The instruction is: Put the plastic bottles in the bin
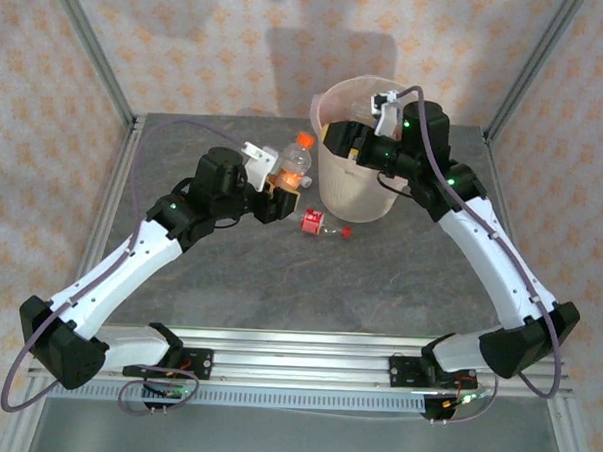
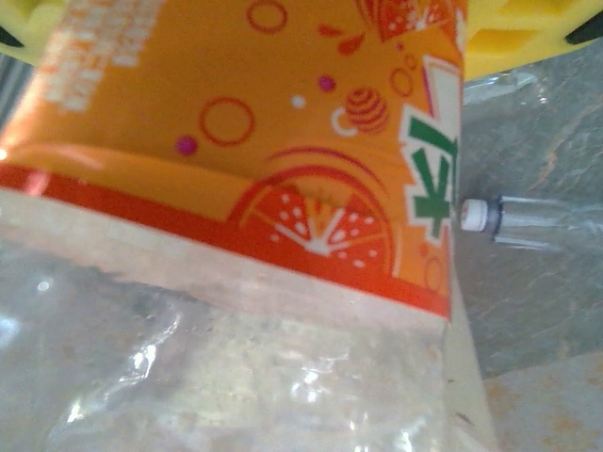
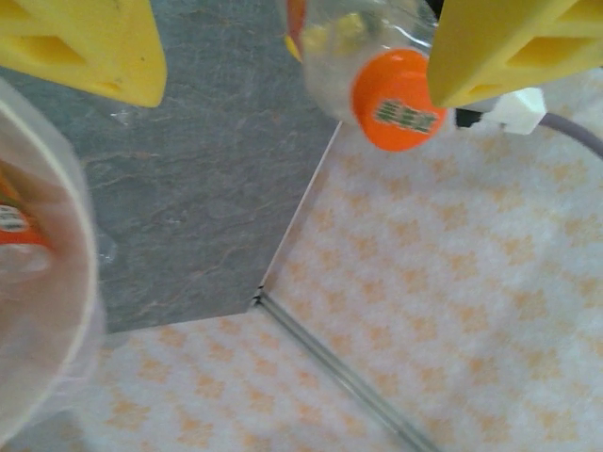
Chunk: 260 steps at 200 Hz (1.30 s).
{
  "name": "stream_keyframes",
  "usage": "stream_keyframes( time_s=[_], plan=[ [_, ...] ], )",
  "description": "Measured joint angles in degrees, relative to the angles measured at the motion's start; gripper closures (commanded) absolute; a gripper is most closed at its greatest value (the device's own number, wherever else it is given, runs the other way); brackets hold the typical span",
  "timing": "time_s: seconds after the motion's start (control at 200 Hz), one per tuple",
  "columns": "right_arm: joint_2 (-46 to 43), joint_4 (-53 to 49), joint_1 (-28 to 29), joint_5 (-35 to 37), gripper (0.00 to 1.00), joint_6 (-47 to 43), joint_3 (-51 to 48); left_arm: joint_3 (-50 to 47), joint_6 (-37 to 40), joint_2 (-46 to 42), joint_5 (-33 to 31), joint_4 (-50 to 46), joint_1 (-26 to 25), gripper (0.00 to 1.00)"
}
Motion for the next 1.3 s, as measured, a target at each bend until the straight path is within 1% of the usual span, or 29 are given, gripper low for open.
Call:
stream_keyframes(
  time_s=[0.32, 0.51, 0.57, 0.666, 0.726, 0.781, 0.831, 0.931, 1.041, 1.126, 1.301],
  plan=[
    [4.52, -2.43, 3.34, -1.66, 0.37, -2.97, 5.03, 0.07, 0.0, 1.68, 1.27, 0.44, -1.07, 0.5],
    [6.91, -4.22, 4.52, -1.68, 0.49, -4.39, 6.34, 0.11, 0.0, 1.68, 2.14, 0.63, -1.29, 0.5],
    [7.43, -4.5, 4.85, -1.68, 0.57, -4.74, 6.64, 0.13, 0.0, 1.68, 2.32, 0.63, -1.29, 0.49],
    [7.87, -4.92, 5.27, -1.7, 0.77, -5.05, 6.99, 0.15, -0.02, 1.68, 2.36, 0.57, -1.29, 0.48],
    [7.87, -5.07, 5.31, -1.31, 0.86, -5.49, 7.15, 0.17, -0.04, 1.68, 2.36, 0.63, -1.29, 0.45],
    [7.87, -5.14, 5.33, -0.68, 0.9, -5.81, 7.21, 0.26, -0.24, 1.68, 2.27, 0.63, -1.29, 0.37],
    [7.85, -5.25, 5.33, 0.0, 0.94, -5.77, 7.21, 0.26, -0.87, 1.7, 2.25, 0.63, -1.29, 0.25],
    [7.48, -6.05, 5.4, 2.23, 0.95, -6.1, 7.17, 0.39, -1.64, 1.7, 2.23, 0.85, -1.31, 0.01],
    [5.7, -7.02, 5.44, 6.82, 0.96, -6.14, 6.71, 0.39, -1.73, 1.53, 1.55, 0.9, -1.44, 0.0],
    [3.26, -7.26, 5.42, 11.89, 0.97, -6.14, 6.25, 0.33, -1.95, 0.55, 0.48, 1.11, -1.66, 0.0],
    [-3.15, -6.36, 4.87, 22.91, 0.98, -5.92, 4.79, -2.25, -2.99, -5.79, -3.48, 4.24, -1.66, 0.0]
  ],
)
